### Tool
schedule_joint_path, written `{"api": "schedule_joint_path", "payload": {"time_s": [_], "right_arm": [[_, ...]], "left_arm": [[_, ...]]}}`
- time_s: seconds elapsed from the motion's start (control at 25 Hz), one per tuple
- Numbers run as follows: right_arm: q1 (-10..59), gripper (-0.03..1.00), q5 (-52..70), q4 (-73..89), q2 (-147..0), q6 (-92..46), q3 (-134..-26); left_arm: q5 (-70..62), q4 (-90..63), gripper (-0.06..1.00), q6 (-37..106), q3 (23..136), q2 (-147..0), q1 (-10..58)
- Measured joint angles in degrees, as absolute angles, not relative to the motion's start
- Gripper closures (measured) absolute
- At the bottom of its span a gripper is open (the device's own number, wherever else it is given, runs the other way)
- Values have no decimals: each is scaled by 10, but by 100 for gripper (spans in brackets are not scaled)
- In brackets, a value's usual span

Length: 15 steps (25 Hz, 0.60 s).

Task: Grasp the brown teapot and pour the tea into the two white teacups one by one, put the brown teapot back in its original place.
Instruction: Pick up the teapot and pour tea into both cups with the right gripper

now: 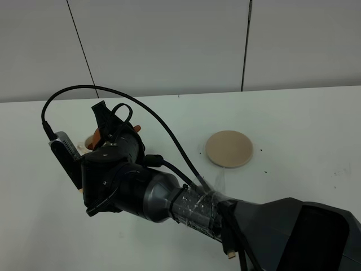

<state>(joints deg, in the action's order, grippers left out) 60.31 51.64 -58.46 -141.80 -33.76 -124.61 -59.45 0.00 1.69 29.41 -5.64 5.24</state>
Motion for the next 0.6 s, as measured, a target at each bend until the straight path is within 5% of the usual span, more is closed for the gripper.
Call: {"api": "schedule_joint_path", "payload": {"time_s": [0.6], "right_arm": [[579, 88, 594, -430, -1406, -350, -1350]], "left_arm": [[-594, 0, 57, 17, 294, -56, 52]]}}
